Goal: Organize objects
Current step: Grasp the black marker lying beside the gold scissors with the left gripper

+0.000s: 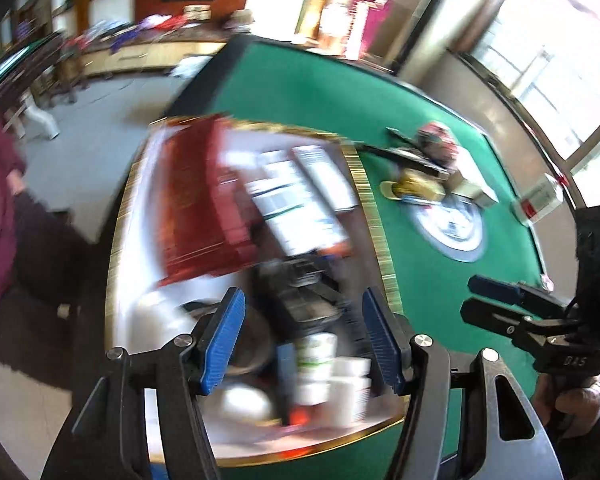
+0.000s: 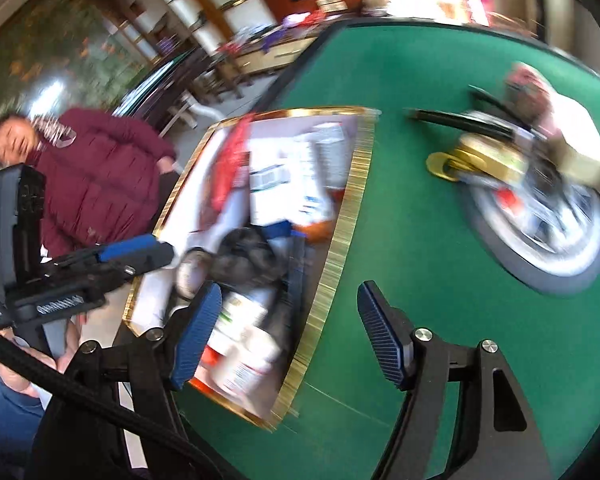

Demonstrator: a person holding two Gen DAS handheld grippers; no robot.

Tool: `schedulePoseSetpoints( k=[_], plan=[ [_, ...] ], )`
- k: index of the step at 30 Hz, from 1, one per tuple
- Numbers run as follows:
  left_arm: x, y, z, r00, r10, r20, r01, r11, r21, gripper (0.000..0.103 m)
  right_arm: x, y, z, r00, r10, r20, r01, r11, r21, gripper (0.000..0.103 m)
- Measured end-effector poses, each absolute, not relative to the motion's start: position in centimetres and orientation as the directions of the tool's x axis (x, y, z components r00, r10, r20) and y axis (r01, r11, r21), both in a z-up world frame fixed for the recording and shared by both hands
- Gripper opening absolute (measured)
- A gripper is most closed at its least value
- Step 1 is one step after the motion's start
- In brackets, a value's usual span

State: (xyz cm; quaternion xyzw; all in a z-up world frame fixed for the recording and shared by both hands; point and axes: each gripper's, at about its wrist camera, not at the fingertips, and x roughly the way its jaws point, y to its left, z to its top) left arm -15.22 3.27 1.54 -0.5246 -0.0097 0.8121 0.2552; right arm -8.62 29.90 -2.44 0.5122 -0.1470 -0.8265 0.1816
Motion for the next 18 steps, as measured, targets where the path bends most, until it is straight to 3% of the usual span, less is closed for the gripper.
schedulePoseSetpoints(
  k=[6, 18],
  plan=[
    [-18.0, 13.9, 3.3, -0.299, 0.447, -0.843, -0.541, -0.807, -0.237, 0.055, -4.7, 38.7, -3.3, -0.444, -0.409, -0.797, -0.028, -0.883, 0.468, 0.071],
    [-31.2, 29.0, -2.1, -0.289, 0.308, -0.907, -0.508, -0.852, -0.128, 0.055, 2.8, 49.1, -5.1, -0.435, -0.321, -0.841, -0.216, -0.870, 0.444, 0.071]
  ],
)
